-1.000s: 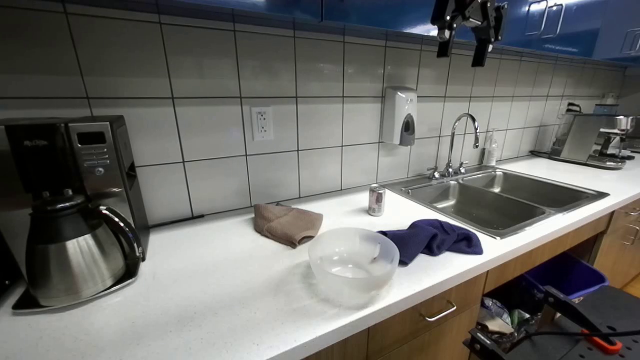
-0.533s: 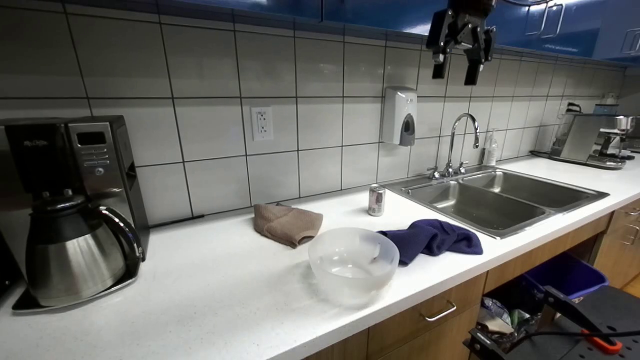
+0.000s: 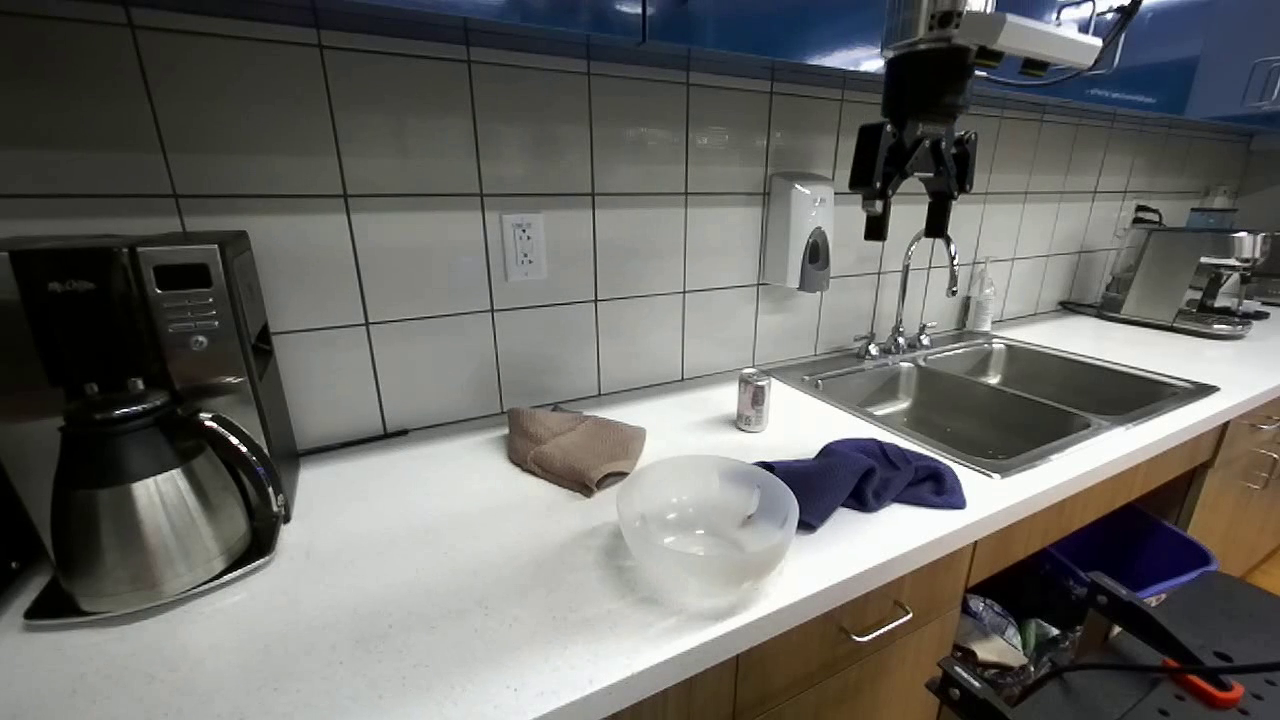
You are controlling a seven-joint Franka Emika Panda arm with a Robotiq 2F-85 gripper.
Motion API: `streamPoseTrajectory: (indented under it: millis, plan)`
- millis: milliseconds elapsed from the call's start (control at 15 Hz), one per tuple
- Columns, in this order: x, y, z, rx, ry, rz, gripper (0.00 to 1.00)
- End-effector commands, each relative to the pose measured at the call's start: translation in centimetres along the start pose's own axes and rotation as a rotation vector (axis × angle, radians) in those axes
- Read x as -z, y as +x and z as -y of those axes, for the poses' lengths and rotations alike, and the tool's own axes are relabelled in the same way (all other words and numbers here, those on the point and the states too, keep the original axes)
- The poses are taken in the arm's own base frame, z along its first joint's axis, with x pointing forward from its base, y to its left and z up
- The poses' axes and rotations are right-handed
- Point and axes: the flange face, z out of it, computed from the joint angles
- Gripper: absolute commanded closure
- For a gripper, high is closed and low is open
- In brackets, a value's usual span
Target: Put the grey can in the plastic bowl
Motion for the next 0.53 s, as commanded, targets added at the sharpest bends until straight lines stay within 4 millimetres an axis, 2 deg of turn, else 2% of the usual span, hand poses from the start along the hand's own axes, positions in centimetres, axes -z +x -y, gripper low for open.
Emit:
streamPoseTrajectory:
  millis: [0, 200, 467]
  plan:
    - [-3.0, -0.4, -0.8, -0.014, -0.052, -0.02, 0.0]
    - [-5.8, 0.2, -1.8, -0.039, -0.072, -0.025, 0.0]
    - [-9.1, 2.4, -3.4, -0.099, -0.071, -0.015, 0.0]
